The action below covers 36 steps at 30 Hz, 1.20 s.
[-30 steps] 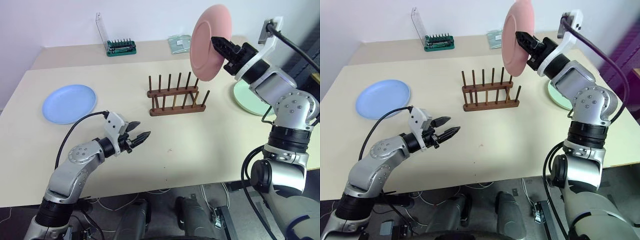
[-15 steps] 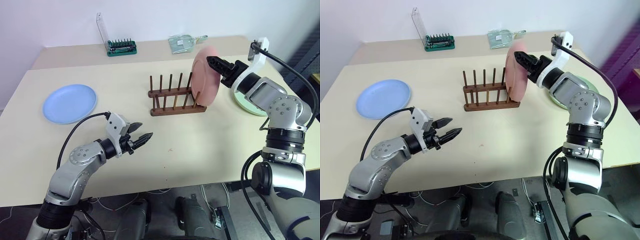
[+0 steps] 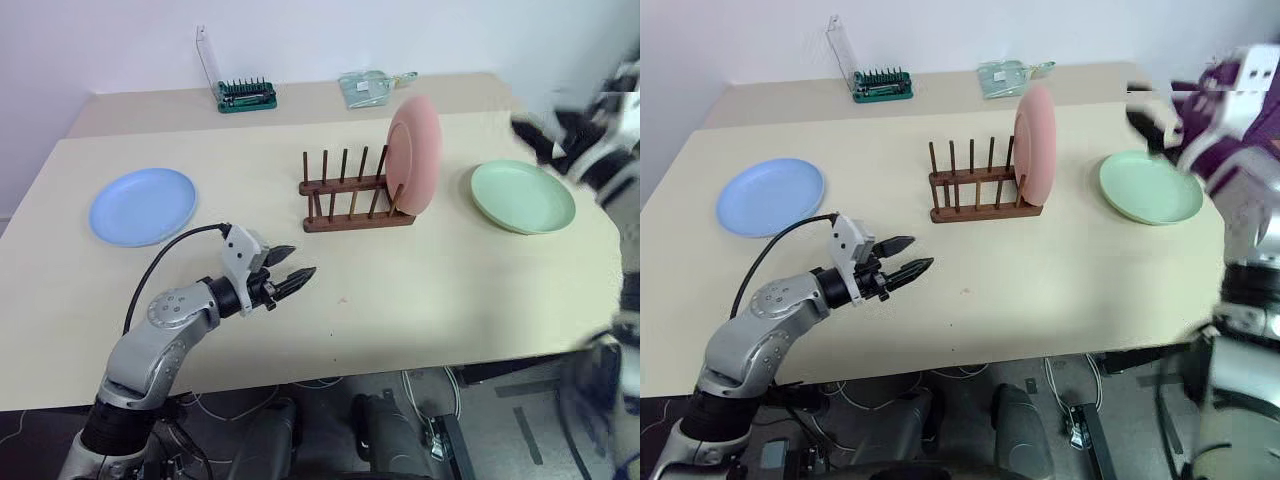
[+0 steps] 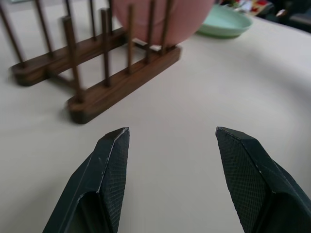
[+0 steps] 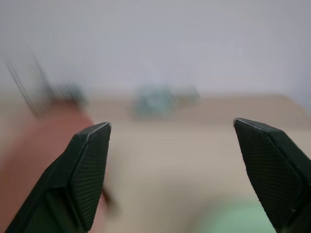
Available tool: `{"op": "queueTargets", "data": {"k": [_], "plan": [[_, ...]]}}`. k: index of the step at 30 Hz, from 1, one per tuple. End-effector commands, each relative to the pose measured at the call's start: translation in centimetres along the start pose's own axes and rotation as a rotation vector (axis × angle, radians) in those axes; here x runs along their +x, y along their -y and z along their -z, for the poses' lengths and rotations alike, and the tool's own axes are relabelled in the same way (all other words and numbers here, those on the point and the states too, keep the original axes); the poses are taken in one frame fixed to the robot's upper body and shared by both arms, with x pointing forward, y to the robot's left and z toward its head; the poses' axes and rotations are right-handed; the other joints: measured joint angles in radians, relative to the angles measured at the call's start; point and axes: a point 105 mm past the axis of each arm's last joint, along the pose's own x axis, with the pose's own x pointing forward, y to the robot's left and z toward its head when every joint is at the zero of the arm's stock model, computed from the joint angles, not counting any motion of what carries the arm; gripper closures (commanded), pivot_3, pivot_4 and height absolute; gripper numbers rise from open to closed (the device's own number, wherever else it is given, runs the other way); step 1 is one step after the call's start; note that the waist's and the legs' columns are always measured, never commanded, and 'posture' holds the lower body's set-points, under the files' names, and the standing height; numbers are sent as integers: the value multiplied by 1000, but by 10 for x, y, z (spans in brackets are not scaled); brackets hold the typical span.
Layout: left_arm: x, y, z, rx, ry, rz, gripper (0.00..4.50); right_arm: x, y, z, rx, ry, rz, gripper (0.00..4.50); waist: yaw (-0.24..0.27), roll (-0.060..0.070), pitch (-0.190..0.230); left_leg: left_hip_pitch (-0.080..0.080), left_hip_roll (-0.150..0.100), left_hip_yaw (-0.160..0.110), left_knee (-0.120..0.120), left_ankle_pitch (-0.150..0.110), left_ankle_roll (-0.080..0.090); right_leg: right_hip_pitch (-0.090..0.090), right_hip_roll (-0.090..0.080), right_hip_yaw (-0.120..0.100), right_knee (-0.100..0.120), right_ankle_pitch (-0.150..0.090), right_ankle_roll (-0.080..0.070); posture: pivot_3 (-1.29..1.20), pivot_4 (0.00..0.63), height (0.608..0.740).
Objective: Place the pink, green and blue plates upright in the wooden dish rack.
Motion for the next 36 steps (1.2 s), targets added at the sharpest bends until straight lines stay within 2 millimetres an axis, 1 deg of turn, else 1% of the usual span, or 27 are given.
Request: {"op": "queueTargets", "data": {"k": [1, 2, 3, 4, 9, 13, 14, 16, 18, 19, 20, 22, 23, 26, 27, 29, 30, 32, 34, 35, 36], "plan": [[7, 6, -10, 32, 25, 47, 1596, 5, -14, 25, -271, -121, -57, 402, -8, 3, 1, 0, 0, 2, 0, 0, 0, 0, 0, 2, 0, 0, 0, 0, 150, 740], [9, 7, -11, 37, 25, 54, 1596, 7, -19, 38, -357, -164, -73, 402, -10, 4, 0, 1, 0, 3, 0, 0, 0, -1, 0, 3, 1, 0, 0, 0, 150, 740], [10, 7, -12, 43, 23, 61, 1596, 10, -22, 49, -406, -193, -86, 402, -10, 5, 0, 1, 0, 4, 0, 0, 0, -1, 1, 4, 1, 0, 0, 0, 150, 740], [11, 7, -12, 48, 22, 65, 1596, 13, -24, 55, -437, -209, -94, 402, -8, 5, 0, 1, 0, 4, 0, 0, 0, -1, 1, 4, 1, 0, 0, 0, 150, 740], [11, 6, -13, 54, 21, 62, 1596, 25, -20, 72, -533, -261, -69, 402, -2, 5, 0, 1, 0, 3, 1, 0, 0, -1, 2, 4, 1, 2, 3, 0, 150, 740], [6, 8, -12, 47, 18, 50, 1596, 36, -15, 89, -523, -315, -34, 402, -2, 4, 0, 1, 0, 3, 1, 0, 0, 0, 2, 4, 1, 2, 3, 0, 150, 740], [6, 8, -12, 47, 18, 48, 1596, 38, -14, 91, -516, -325, -20, 632, -3, 4, 0, 1, 0, 3, 1, 0, 0, 0, 2, 4, 1, 2, 3, 0, 150, 740], [5, 8, -11, 49, 13, 40, 1596, 40, -11, 94, -523, -340, -4, 1233, -2, 4, 0, 2, 0, 3, 1, 0, 0, 0, 2, 4, 1, 2, 3, 0, 150, 740], [4, 7, -11, 51, 12, 31, 1596, 41, -7, 94, -540, -345, 21, 2188, -1, 4, 0, 2, 0, 3, 1, 0, 0, 1, 2, 4, 1, 1, 2, 0, 150, 740], [3, 7, -11, 51, 12, 29, 1596, 42, -5, 93, -548, -344, 34, 2759, 0, 4, 0, 2, -1, 3, 1, 0, 0, 1, 2, 4, 1, 1, 2, 0, 150, 740], [3, 7, -11, 50, 12, 27, 1596, 42, -4, 92, -553, -343, 42, 3179, 1, 4, 0, 2, -1, 2, 1, 0, 0, 1, 2, 4, 1, 1, 2, 0, 150, 740], [3, 7, -11, 48, 11, 26, 1596, 43, -3, 91, -555, -334, 52, 4258, -1, 4, 0, 2, -1, 2, 1, 0, 0, 1, 2, 3, 1, 1, 2, 0, 150, 740], [3, 8, -11, 48, 11, 28, 1596, 44, -3, 89, -558, -326, 57, 4388, -2, 4, 0, 2, -1, 2, 1, 0, 0, 1, 2, 3, 1, 1, 2, 0, 150, 740], [4, 9, -11, 53, 5, 37, 1596, 45, -3, 83, -616, -296, 70, 4388, -4, 4, 0, 3, -1, 2, 1, 0, 0, 1, 2, 4, 1, 1, 2, 0, 150, 740], [4, 9, -11, 55, 6, 37, 1596, 46, -2, 78, -625, -273, 78, 4388, -4, 4, 0, 3, -1, 2, 1, 0, 0, 1, 2, 4, 1, 1, 3, 0, 150, 740], [4, 8, -11, 57, 5, 36, 1596, 50, -1, 56, -646, -181, 112, 4388, -5, 5, 0, 3, -1, 2, 1, 0, 0, 1, 3, 4, 1, 2, 3, 0, 150, 740], [4, 8, -11, 57, 5, 36, 1596, 52, 0, 33, -626, -88, 148, 4388, -5, 5, 0, 3, -1, 2, 1, 0, 0, 1, 2, 4, 1, 2, 3, 0, 150, 740], [4, 8, -11, 56, 3, 39, 1596, 52, 5, -32, -480, 157, 232, 4388, -8, 7, 2, 3, -1, 2, 0, 0, 0, 1, 3, 4, 1, 2, 3, 0, 150, 740], [4, 9, -10, 52, 2, 44, 1596, 41, 5, -95, -309, 403, 240, 4388, -11, 9, 3, 3, -1, 3, 0, 0, 0, 0, 3, 5, 1, 2, 3, 0, 150, 740], [4, 10, -10, 50, 2, 47, 1596, 33, 3, -120, -233, 505, 217, 4388, -11, 10, 3, 3, -1, 3, 0, 0, 0, 0, 3, 5, 2, 2, 4, 0, 150, 740], [4, 10, -10, 49, 2, 48, 1596, 28, 1, -135, -186, 565, 196, 4388, -8, 10, 3, 2, 0, 3, 0, 0, 0, 0, 3, 5, 2, 2, 4, 0, 150, 740]]}}
